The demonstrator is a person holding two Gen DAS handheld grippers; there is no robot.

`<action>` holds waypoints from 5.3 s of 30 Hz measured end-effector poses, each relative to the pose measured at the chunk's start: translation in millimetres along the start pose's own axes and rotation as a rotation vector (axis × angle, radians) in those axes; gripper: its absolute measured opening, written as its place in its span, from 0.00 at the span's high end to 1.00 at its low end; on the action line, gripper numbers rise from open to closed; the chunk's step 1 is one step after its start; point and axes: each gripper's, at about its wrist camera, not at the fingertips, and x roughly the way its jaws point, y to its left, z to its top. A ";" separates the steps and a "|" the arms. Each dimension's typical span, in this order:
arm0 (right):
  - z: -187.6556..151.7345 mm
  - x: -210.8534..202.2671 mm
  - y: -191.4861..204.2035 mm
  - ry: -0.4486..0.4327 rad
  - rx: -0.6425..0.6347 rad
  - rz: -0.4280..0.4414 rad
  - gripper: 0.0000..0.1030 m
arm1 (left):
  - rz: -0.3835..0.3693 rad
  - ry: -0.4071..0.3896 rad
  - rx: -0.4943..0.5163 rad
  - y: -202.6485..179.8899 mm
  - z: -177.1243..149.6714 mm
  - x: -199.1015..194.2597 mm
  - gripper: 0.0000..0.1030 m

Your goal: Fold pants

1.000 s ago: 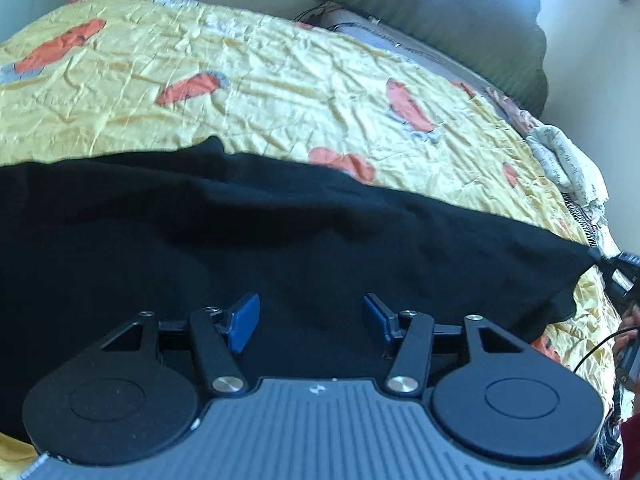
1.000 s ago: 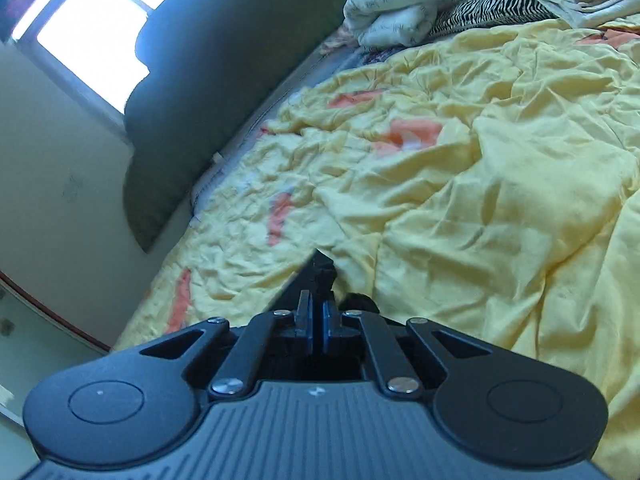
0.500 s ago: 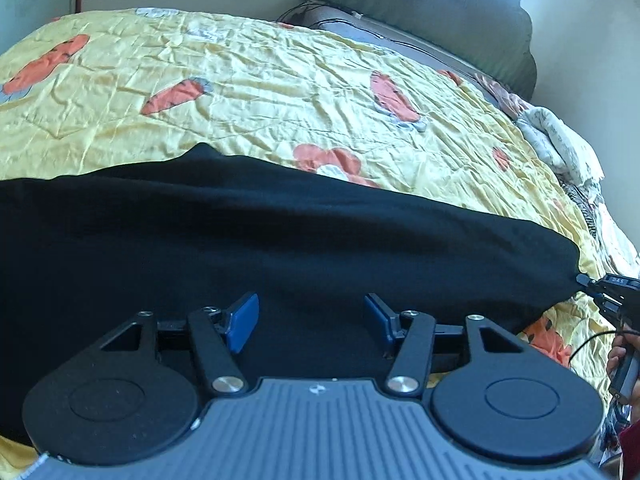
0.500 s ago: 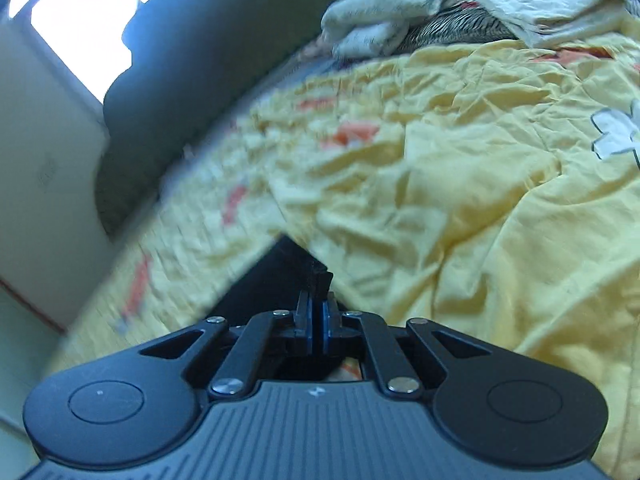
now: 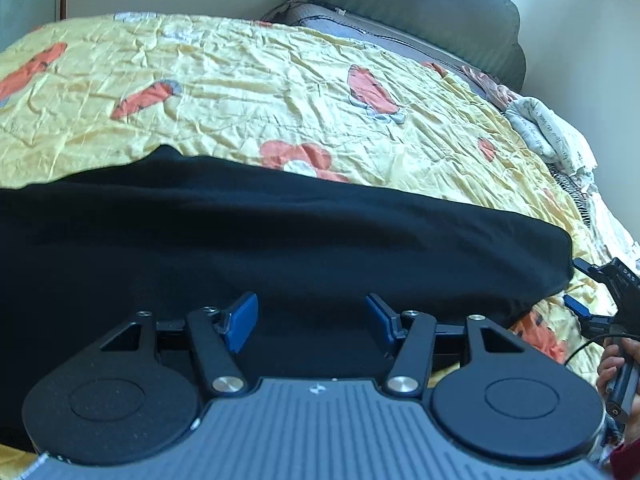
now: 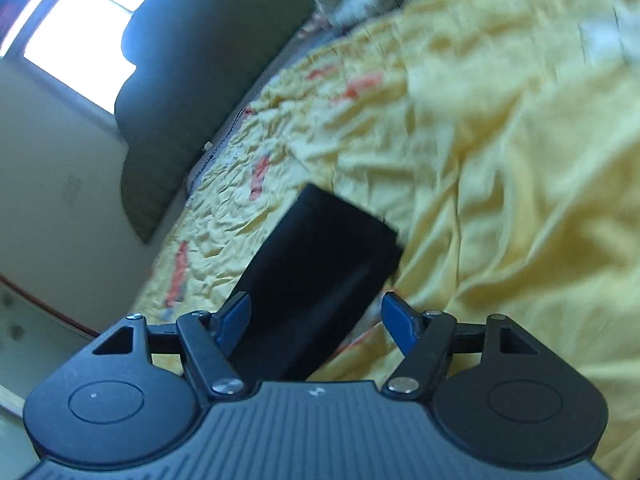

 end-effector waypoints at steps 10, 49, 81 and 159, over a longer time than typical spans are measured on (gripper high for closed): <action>-4.3 18.2 -3.1 -0.090 0.031 0.069 0.33 | 0.183 -0.077 0.146 -51.2 -1.0 22.0 0.29; -21.1 67.5 110.4 0.087 -0.670 0.001 0.73 | 0.240 -0.043 0.097 -58.4 8.2 36.6 0.21; 1.3 30.6 7.6 0.120 -0.223 0.091 0.37 | 0.296 -0.047 0.193 -94.5 0.9 47.8 0.19; -221.8 36.0 167.5 -0.001 -1.442 0.150 0.92 | -0.055 -0.007 -0.036 -100.2 39.4 93.1 0.94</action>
